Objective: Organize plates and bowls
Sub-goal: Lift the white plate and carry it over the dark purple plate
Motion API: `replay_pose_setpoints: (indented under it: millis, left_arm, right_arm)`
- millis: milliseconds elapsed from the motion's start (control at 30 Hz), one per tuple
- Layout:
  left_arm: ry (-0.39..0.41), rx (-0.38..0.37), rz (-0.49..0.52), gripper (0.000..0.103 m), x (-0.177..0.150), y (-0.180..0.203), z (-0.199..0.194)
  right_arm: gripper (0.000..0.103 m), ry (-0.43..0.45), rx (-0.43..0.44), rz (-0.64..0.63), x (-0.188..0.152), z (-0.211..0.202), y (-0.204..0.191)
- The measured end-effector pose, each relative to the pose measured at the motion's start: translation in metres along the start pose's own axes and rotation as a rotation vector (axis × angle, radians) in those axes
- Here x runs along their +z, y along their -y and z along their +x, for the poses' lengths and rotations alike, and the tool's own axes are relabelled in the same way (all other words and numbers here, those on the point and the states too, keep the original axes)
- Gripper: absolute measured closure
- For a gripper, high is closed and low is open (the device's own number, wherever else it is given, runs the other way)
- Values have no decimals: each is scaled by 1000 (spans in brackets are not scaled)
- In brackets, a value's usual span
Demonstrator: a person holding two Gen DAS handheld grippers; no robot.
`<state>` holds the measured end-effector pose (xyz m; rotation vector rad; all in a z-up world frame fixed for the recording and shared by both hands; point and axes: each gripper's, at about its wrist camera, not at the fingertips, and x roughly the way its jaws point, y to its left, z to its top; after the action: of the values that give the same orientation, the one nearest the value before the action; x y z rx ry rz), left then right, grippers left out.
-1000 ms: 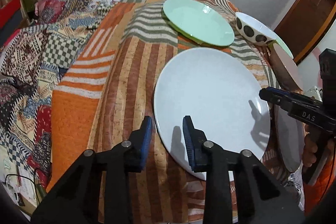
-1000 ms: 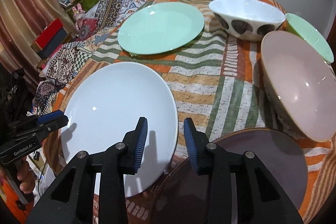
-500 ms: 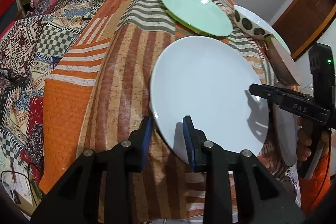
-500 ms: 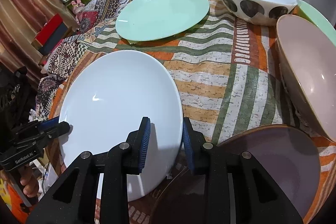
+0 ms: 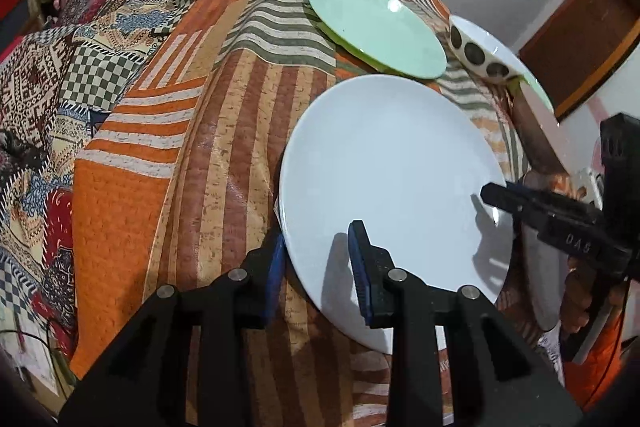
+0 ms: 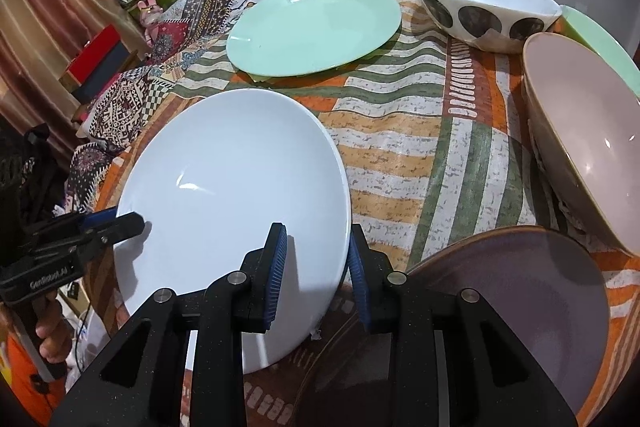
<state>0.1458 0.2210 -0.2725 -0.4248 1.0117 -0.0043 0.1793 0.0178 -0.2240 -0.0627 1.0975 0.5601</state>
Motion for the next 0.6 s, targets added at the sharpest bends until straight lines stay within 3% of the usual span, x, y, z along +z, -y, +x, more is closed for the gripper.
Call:
replay_pose_setpoints:
  millis: [600]
  left_arm:
    - [165, 71, 83, 73, -4, 38, -77]
  right_arm:
    - [77, 128, 39, 14, -3, -50, -12]
